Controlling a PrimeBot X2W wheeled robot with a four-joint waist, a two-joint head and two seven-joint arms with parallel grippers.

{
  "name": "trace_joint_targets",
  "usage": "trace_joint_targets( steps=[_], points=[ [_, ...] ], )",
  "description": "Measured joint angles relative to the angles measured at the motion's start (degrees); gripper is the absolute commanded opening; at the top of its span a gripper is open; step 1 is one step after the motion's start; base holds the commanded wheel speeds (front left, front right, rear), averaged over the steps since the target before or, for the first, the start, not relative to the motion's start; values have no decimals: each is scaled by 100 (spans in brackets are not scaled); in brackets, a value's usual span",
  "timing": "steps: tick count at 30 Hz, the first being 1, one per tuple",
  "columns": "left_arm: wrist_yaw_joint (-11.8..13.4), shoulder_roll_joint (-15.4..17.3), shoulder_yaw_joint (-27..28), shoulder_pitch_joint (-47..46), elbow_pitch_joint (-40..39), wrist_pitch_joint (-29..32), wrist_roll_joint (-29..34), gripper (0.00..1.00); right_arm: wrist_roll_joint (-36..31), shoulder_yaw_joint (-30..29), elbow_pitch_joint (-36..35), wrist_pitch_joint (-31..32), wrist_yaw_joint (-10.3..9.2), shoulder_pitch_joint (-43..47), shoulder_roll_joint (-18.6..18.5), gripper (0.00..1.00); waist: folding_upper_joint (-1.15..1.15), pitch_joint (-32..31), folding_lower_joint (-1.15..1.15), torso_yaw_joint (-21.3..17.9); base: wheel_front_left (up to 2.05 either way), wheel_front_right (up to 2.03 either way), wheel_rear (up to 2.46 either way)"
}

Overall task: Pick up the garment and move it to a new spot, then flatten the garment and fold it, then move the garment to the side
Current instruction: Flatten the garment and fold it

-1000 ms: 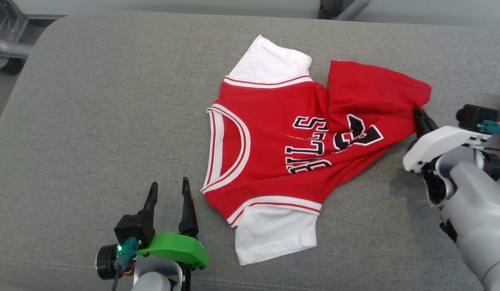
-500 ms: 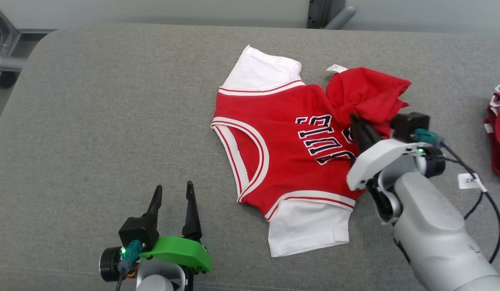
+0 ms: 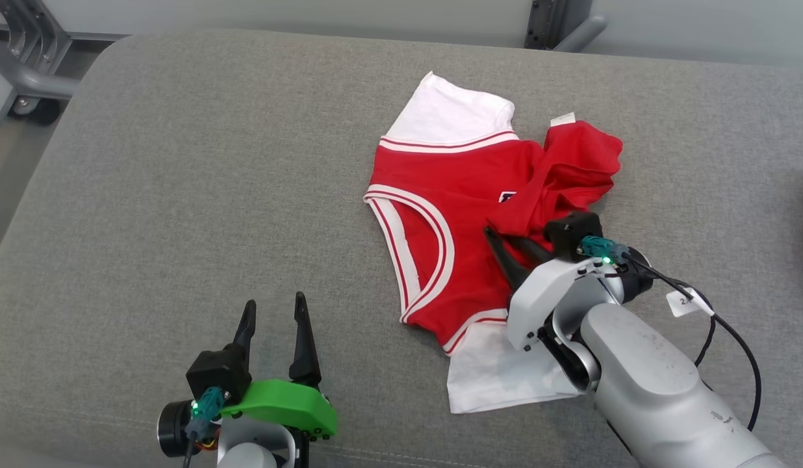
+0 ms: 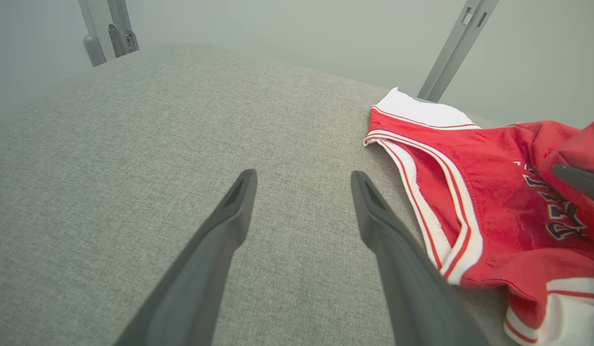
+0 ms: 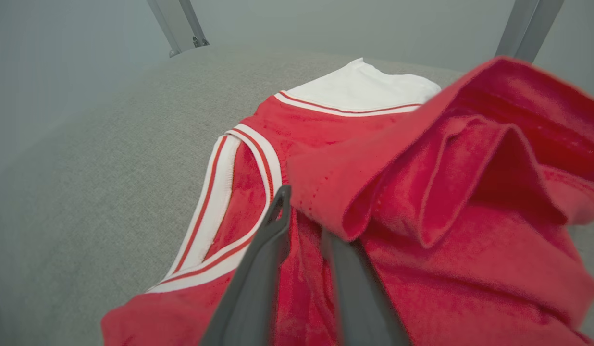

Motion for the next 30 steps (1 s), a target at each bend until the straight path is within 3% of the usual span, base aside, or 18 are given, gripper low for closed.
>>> trace_joint_targets(
  steps=[10, 30],
  points=[
    [7, 0, -25, 107, -14, 0, -29, 100, -368, -655, -583, -307, 0, 175, -171, 100, 0, -121, 0, -199, 0, 0, 0],
    [29, 0, -120, 153, -15, 0, -48, 100, -1118, -1903, -2199, 311, 0, 1134, -219, 100, 0, -185, 0, -3, 0, 0, 0]
  ],
)
